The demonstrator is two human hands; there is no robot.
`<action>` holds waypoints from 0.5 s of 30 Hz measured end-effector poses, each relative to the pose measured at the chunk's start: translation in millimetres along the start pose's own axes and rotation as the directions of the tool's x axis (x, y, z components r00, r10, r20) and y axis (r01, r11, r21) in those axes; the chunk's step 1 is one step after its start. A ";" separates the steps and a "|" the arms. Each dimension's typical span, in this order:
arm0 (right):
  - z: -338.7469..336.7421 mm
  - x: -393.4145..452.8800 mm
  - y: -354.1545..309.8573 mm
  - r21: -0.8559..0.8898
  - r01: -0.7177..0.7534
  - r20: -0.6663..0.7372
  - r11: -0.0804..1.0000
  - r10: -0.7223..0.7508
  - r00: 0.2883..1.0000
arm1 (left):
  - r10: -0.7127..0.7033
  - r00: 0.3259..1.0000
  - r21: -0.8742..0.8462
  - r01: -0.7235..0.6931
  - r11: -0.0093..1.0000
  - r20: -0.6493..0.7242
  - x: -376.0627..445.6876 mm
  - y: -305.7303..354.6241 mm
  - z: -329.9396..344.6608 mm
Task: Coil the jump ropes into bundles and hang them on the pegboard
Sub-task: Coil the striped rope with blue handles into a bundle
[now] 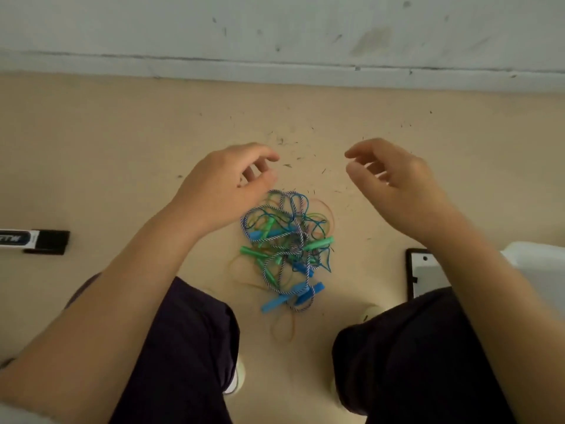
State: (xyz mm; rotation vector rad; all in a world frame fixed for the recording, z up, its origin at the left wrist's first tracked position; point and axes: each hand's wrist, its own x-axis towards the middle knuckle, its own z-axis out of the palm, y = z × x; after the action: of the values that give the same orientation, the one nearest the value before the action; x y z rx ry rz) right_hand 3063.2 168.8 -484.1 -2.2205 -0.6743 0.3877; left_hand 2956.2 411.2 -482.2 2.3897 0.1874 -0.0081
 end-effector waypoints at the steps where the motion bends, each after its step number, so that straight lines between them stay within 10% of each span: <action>1: -2.9 -7.1 -4.6 -0.008 0.001 -0.031 1.000 -0.002 1.000 | 0.007 1.000 0.008 -0.007 1.000 -0.018 -6.8 5.0 -2.3; 15: 23.3 -77.2 7.5 -0.264 -0.086 -0.001 0.961 0.089 0.996 | -0.041 0.996 0.108 0.049 0.993 -0.079 -69.6 11.1 11.0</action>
State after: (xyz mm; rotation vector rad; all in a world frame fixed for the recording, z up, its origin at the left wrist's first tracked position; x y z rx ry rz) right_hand 2992.1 133.7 -500.3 -2.5094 -0.6675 0.3724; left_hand 2889.4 386.5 -478.7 2.4971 0.2840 0.0532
